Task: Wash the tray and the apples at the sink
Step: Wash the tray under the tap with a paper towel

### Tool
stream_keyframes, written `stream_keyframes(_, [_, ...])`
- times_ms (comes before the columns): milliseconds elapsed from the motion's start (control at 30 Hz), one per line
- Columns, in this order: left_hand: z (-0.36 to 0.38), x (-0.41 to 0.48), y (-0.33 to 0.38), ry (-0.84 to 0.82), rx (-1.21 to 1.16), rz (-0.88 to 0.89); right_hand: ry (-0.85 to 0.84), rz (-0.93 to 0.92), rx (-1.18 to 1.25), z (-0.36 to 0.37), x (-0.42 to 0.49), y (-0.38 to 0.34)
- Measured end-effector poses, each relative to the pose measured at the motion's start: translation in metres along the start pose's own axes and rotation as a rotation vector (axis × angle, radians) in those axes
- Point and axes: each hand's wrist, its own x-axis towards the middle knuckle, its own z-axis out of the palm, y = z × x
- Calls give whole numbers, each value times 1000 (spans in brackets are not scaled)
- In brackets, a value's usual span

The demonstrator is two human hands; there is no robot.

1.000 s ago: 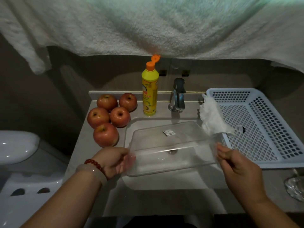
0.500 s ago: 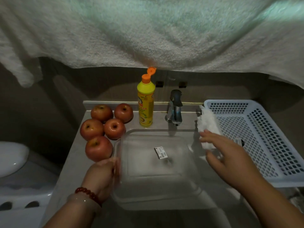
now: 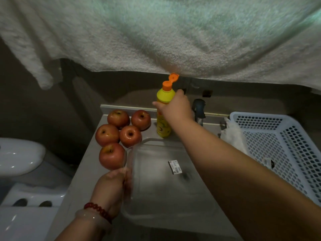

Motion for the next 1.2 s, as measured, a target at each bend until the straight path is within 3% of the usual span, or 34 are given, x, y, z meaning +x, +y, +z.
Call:
stream_keyframes(100, [-1,-4,2,2,-15,10,27,1,153,12,14,4])
stream_keyframes(267, [-2,-12,6,2,-17,56,114,-147,171,14,1,18])
stream_keyframes(467, [2,-11,11,41,17,67,410,-332,622,-40,-39,3])
stream_keyframes(600, [2,-9,15,43,16,80,386,-520,783,-85,-60,-10])
stream_keyframes(800, [1,-7,20,35,64,128,145,-571,340,-100,-86,12])
stream_keyframes(1067, [3,-10,24,-27,-64,100,-486,-473,-549,-83,-89,23])
stream_keyframes(1200, [-2,-8,24,-80,-69,97,-615,-421,-888,-63,-92,20])
